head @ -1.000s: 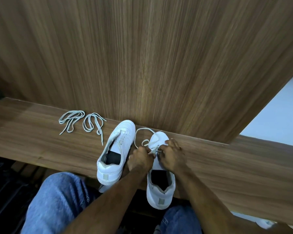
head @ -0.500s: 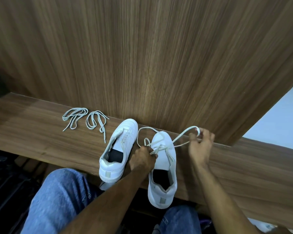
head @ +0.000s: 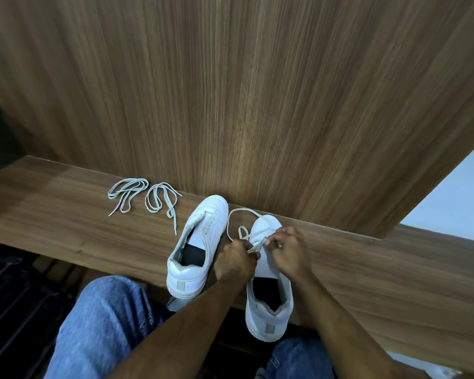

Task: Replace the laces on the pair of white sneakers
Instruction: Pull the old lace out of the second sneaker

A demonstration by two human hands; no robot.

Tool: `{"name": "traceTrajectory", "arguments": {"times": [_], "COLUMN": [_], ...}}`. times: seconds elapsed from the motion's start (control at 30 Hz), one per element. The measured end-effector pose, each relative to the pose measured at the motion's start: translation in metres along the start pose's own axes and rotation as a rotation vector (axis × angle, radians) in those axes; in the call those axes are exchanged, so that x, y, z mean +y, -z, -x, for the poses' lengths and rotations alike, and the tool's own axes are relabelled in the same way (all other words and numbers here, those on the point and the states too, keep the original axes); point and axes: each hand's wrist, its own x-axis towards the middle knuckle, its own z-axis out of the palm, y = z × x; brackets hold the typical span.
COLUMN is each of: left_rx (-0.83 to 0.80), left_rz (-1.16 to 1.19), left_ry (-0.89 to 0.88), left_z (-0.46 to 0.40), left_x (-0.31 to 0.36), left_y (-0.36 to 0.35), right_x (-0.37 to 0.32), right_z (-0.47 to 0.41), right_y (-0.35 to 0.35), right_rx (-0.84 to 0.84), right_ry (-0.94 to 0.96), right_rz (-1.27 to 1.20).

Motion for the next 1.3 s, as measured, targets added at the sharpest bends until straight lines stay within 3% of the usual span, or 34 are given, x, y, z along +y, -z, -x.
{"name": "traceTrajectory", "arguments": {"times": [0.1,0.17,0.33,0.4,0.5,0.6,0.7,0.77,0.87,1.03,1.2,1.3], "left_rx": [0.002,0.002,0.005,0.000,-0.007,-0.005,-0.004,-0.006,-0.001,0.008,0.002,0.003], "left_rz": [0.015,0.019,0.022,0.022,0.011,-0.002,0.000,0.003,-0.003,-0.004,0.000,0.002], "left_ry": [0.006,0.026,0.053,0.048,0.055,0.050,0.046,0.045,0.046,0.047,0.040,0.052], "left_z": [-0.002,-0.002,-0.004,-0.006,-0.007,-0.008,-0.009,-0.010,-0.012,-0.014,-0.013,-0.014], "left_x": [-0.001,-0.002,-0.003,-0.003,-0.005,-0.006,-0.007,-0.008,-0.010,-0.011,-0.011,-0.011], "left_y": [-0.002,-0.003,-0.006,-0.007,-0.009,-0.010,-0.011,-0.012,-0.013,-0.015,-0.017,-0.016], "right_x": [-0.009,-0.019,-0.018,-0.012,-0.004,-0.001,0.004,0.008,0.011,0.012,0.003,0.000], "right_z": [-0.002,-0.002,-0.015,-0.019,-0.012,0.004,0.010,0.010,0.003,-0.005,-0.006,-0.016], "right_y": [0.032,0.057,0.087,0.083,0.055,0.025,-0.002,-0.013,-0.017,0.015,0.040,0.052], "right_rx": [0.281,0.458,0.700,0.648,0.336,0.109,-0.079,-0.103,-0.018,0.235,0.486,0.614], "right_ry": [-0.168,-0.167,-0.085,-0.096,-0.108,0.056,0.147,0.135,0.084,-0.244,-0.213,-0.291], "right_rz": [-0.586,-0.810,-0.934,-0.756,-0.156,0.265,0.490,0.499,0.184,-0.585,-0.848,-1.173]}}
